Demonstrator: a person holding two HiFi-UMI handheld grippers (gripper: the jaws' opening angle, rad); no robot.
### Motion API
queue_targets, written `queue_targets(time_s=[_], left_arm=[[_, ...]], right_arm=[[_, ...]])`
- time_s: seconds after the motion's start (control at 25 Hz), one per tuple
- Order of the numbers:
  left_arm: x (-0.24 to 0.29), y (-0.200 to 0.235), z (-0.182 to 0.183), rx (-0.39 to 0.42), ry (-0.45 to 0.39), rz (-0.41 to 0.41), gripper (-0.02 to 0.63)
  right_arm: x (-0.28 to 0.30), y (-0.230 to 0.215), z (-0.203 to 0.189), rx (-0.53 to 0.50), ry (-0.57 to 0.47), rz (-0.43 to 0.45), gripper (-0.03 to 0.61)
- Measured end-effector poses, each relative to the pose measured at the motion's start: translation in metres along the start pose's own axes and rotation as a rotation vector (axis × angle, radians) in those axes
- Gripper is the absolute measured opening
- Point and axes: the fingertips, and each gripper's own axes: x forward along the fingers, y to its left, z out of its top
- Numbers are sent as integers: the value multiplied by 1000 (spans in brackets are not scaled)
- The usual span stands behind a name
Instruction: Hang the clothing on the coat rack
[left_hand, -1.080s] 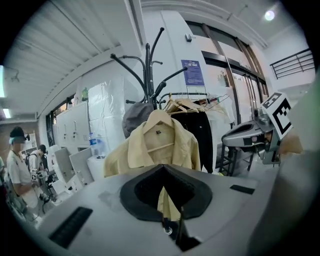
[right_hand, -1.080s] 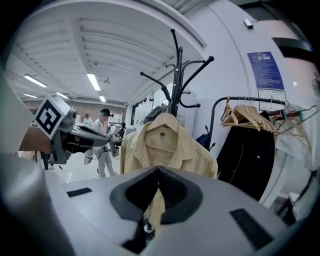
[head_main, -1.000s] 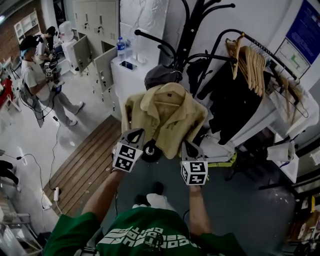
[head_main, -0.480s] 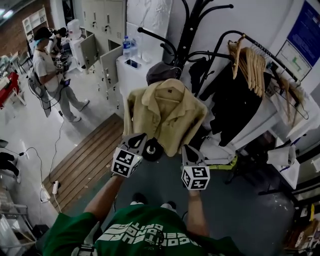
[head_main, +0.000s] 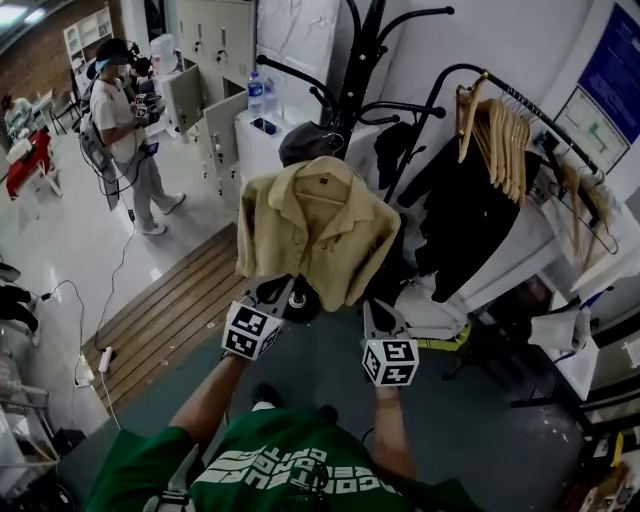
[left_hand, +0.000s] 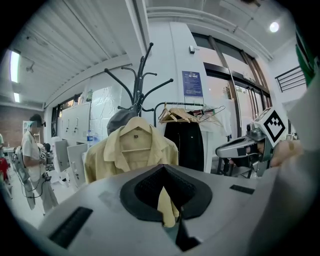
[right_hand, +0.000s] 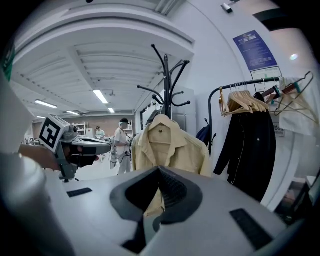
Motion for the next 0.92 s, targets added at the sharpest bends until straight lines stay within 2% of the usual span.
queue_targets(time_s=[0.56, 0.92], left_arm=[[26, -23, -2, -24, 9, 65, 5], [33, -26, -2, -50, 5, 69, 5]], right_arm=[[0, -41, -6, 5, 3, 40, 8], [5, -51, -8, 6, 14, 46, 8]])
